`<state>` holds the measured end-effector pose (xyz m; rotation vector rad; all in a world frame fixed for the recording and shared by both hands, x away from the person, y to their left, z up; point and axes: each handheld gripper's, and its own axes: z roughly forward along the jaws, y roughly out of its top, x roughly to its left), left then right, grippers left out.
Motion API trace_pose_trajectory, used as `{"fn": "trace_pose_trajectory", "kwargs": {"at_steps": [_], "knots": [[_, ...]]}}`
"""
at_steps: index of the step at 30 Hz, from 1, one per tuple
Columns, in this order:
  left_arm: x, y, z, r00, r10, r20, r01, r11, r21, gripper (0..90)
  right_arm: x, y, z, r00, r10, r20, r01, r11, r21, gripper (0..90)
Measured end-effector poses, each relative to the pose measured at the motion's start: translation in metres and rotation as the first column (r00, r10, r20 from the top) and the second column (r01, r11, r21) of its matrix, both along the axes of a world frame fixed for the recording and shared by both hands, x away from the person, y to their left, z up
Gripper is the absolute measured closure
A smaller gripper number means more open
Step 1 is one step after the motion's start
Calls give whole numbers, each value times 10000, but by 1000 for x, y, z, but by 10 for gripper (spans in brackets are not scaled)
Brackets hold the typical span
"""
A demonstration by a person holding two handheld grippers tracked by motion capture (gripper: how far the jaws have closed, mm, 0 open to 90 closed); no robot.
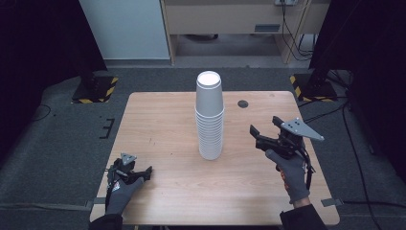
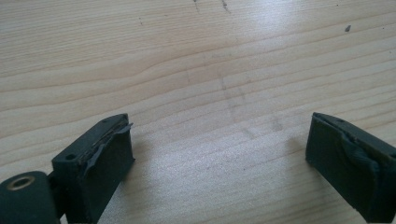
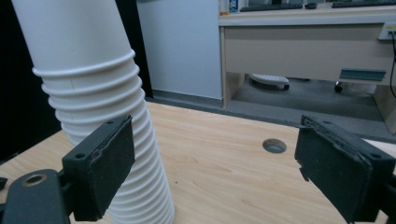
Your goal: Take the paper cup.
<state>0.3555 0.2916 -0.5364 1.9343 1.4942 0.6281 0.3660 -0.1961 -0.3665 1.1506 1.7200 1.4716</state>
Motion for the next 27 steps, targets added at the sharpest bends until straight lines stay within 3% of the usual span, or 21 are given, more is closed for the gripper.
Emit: {"fn": "trace_pose_trajectory", "kwargs": {"at_steps": [16,27], "knots": [[0,0,0,10000,-19,-11,19,10000,0,60,10,35,37,9956,692,628,-716,9968,365,121],[0,0,0,10000,-25,-20,25,10000,5,59,21,63,55,9904,1067,880,-1100,9934,325,118]]}}
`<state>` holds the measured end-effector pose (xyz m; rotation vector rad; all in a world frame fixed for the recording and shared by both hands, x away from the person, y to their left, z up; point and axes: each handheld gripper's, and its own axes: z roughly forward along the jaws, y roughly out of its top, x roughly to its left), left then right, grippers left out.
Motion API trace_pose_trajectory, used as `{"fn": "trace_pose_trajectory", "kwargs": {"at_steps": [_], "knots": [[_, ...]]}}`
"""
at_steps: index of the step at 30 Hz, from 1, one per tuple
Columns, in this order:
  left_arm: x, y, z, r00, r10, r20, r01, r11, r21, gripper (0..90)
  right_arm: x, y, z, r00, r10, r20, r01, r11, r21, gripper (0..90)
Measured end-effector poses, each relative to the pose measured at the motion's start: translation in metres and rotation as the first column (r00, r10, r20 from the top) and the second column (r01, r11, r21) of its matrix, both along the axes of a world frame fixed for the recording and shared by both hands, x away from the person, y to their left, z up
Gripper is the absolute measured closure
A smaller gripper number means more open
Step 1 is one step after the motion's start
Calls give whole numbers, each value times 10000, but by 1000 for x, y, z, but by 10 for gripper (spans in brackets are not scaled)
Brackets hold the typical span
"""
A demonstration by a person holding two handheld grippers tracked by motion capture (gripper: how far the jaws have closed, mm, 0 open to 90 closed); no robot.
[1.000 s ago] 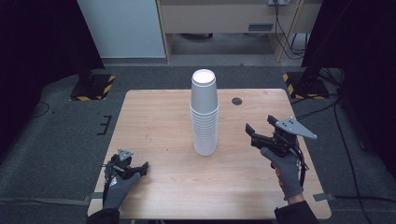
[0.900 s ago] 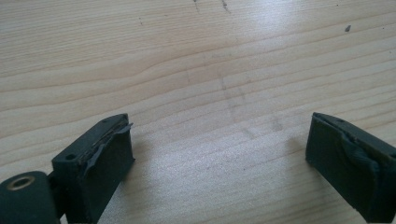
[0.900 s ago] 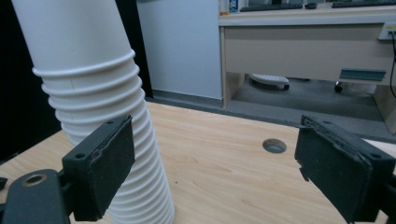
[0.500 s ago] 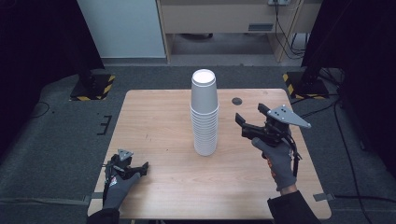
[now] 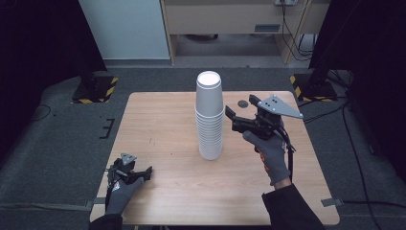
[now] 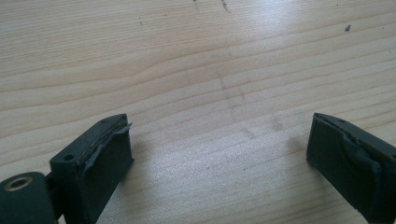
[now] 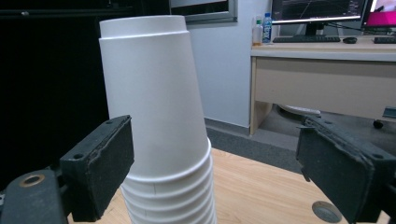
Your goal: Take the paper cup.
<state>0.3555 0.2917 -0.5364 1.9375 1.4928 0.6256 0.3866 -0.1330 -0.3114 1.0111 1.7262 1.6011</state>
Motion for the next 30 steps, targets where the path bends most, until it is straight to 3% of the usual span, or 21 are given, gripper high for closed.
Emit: {"fn": "trace_pose_trajectory", "kwargs": {"at_steps": [19,30], "knots": [[0,0,0,10000,-18,-6,18,10000,-10,57,20,41,9,9990,454,0,-454,9984,-346,114],[0,0,0,10000,-33,-13,33,10000,-12,55,37,63,5,9982,575,-167,-583,9970,-513,112]]}}
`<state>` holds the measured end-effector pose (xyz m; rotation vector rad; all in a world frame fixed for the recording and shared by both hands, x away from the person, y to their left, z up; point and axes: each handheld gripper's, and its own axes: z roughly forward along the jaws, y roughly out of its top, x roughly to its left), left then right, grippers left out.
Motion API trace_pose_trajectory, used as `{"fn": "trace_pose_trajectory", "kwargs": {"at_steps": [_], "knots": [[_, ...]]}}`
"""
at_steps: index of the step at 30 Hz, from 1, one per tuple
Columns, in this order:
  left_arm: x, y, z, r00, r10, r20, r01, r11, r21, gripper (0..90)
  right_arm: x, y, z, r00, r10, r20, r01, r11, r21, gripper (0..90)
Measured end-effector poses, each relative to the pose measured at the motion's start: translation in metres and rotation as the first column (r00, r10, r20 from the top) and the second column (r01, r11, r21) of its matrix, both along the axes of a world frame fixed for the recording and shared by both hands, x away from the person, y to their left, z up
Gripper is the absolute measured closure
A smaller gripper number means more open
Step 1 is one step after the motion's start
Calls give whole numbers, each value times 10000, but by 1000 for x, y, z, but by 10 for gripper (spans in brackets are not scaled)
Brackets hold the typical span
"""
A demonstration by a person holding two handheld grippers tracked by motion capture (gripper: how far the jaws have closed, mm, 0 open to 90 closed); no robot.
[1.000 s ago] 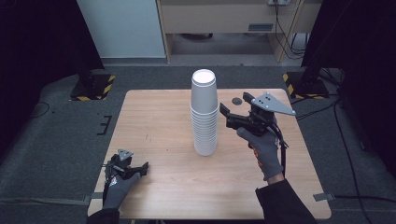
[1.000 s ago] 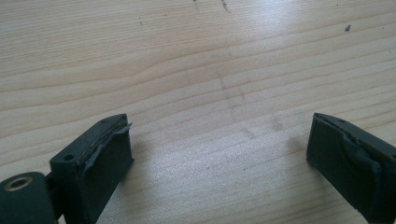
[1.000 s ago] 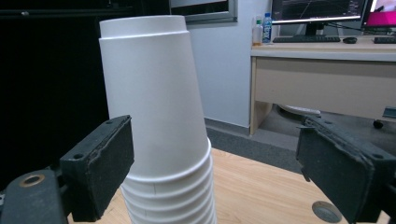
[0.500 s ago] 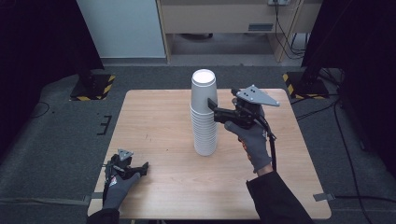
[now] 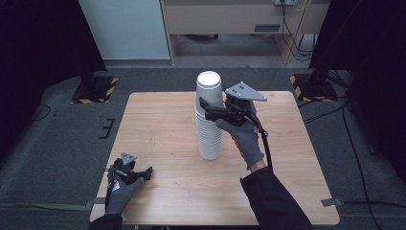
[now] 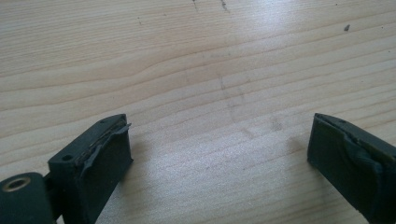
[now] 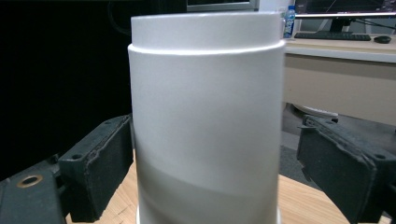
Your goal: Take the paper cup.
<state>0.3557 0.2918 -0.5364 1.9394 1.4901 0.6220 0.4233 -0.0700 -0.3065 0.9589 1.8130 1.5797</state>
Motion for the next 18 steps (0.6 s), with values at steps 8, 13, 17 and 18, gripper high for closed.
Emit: {"fn": "trace_pose_trajectory", "kwargs": {"at_steps": [8,13,17,18], "knots": [[0,0,0,10000,-8,-4,8,10000,-1,54,11,12,-6,9998,-17,-213,12,9998,-197,113],[0,0,0,10000,-19,-6,19,10000,-3,53,15,15,-10,9993,-68,-376,57,9995,-297,132],[0,0,0,10000,-19,-7,19,10000,-2,53,15,15,-11,9991,-92,-403,83,9997,-228,143],[0,0,0,10000,-17,-7,17,10000,-1,52,15,15,-11,9991,-97,-412,88,9997,-230,145]]}}
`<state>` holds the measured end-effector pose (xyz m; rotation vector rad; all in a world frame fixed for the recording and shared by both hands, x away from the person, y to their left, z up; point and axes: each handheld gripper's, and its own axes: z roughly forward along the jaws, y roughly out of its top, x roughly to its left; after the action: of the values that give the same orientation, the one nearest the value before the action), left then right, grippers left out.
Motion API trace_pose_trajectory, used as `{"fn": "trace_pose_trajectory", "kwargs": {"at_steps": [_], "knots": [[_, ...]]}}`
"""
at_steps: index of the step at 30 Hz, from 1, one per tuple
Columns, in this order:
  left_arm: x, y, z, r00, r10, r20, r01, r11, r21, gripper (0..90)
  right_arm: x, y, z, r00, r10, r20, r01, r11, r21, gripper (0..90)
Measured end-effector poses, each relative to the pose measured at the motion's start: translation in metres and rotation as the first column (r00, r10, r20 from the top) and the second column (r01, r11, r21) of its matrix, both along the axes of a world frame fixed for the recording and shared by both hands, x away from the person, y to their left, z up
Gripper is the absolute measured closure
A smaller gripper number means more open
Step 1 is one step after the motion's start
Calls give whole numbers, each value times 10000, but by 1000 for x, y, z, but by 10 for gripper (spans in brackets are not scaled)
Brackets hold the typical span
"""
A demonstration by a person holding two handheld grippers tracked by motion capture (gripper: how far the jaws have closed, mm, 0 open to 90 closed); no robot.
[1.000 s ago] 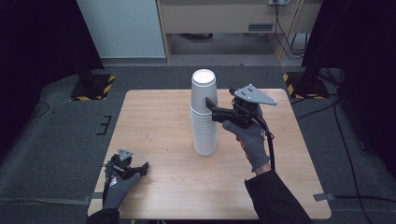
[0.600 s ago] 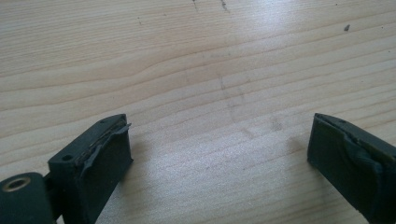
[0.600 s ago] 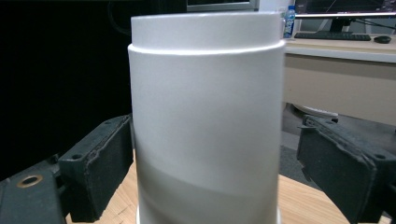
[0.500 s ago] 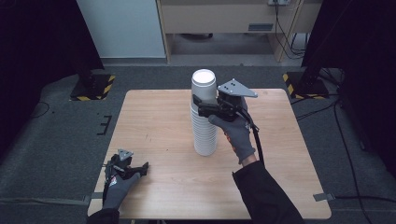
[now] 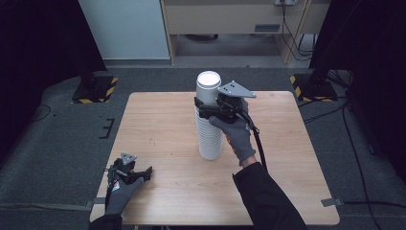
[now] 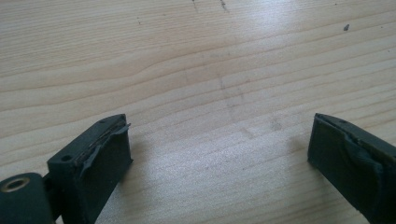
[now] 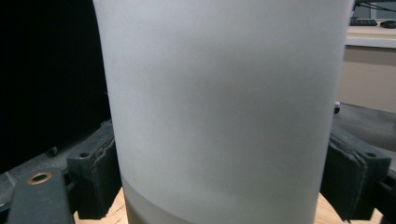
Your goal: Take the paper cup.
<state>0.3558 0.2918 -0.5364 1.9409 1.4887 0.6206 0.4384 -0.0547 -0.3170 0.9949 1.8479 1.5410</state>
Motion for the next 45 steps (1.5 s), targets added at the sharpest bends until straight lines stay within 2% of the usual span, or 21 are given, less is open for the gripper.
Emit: {"fn": "trace_pose_trajectory", "kwargs": {"at_steps": [8,12,26,27,34,38,45], "knots": [[0,0,0,10000,-9,0,9,10000,-2,52,0,1,4,10000,47,-34,-47,9997,-254,154],[0,0,0,10000,-7,1,7,10000,-4,52,-1,-2,8,9998,108,137,-110,9998,143,157],[0,0,0,10000,-14,-3,14,10000,-2,51,-3,-6,39,9981,29,623,-81,9965,829,160],[0,0,0,10000,-13,-3,13,10000,-3,51,-3,-8,44,9980,53,636,-116,9951,985,160],[0,0,0,10000,-15,-3,15,10000,-4,51,-4,-12,54,9970,72,769,-167,9922,1234,160],[0,0,0,10000,-15,-5,15,10000,-2,51,-5,-16,58,9967,99,801,-224,9875,1563,160],[0,0,0,10000,-9,-1,9,10000,-3,50,-10,-24,68,9943,38,1062,-231,9831,1815,160]]}}
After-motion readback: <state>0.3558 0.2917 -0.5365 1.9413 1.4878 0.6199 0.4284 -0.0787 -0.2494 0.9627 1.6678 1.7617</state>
